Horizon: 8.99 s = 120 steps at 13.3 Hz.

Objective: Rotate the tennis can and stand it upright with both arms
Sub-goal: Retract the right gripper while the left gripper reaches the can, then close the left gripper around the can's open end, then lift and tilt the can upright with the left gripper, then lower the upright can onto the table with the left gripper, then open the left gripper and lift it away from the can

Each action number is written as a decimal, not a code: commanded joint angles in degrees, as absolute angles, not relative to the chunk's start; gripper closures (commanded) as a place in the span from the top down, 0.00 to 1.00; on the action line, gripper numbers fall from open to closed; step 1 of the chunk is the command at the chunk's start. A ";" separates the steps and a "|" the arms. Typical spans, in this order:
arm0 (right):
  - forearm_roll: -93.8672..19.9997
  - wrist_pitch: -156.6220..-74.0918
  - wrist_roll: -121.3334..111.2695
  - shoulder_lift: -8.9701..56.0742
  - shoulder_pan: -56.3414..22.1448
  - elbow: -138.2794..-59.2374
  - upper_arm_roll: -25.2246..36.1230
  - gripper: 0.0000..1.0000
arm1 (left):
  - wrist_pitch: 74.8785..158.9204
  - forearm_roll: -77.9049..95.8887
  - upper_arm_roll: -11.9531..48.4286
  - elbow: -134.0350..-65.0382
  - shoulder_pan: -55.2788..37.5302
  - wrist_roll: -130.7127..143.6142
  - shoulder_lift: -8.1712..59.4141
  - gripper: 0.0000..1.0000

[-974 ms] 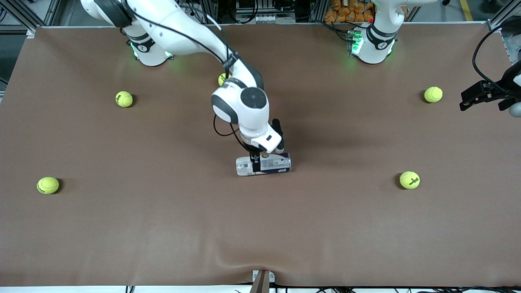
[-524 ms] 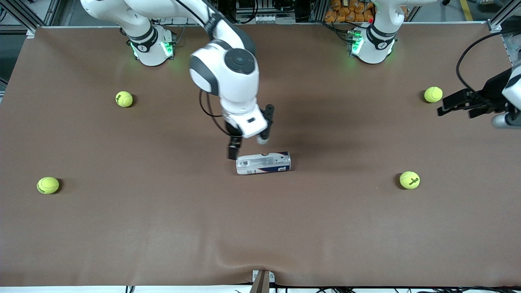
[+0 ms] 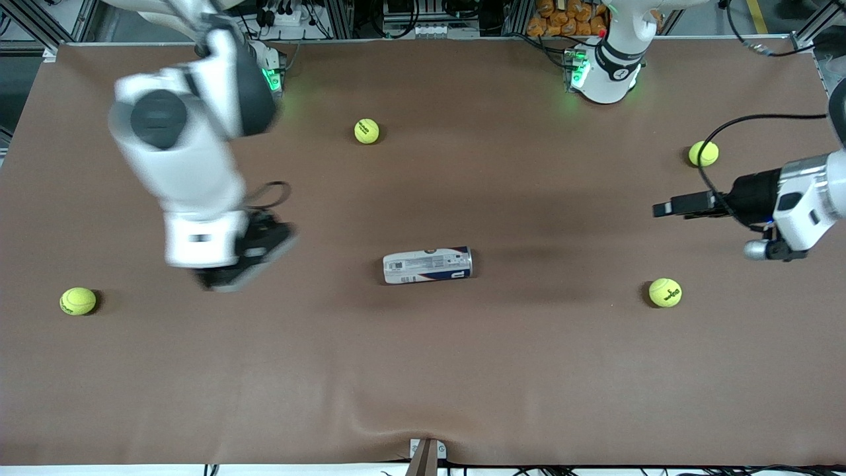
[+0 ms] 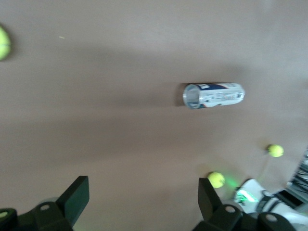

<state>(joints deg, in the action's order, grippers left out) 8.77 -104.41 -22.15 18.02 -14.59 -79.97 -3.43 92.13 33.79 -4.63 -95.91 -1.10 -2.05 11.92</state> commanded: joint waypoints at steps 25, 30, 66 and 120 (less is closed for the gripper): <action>-0.18 -77.52 -3.51 -1.22 1.14 -82.53 3.34 1.00 | 125.68 92.80 8.52 -107.32 -11.95 -45.09 38.40 1.00; -0.35 -78.04 -4.13 -1.85 1.32 -82.71 3.34 1.00 | 125.68 96.50 8.70 -106.08 -14.15 -44.83 40.16 1.00; -1.23 -80.33 -3.78 1.67 2.90 -82.71 3.34 1.00 | 121.99 38.20 9.31 -86.59 -20.47 19.37 32.79 0.00; -2.19 -79.98 -3.69 1.76 2.72 -82.62 3.43 1.00 | 106.17 -5.27 7.03 -76.20 -26.03 52.04 23.82 1.00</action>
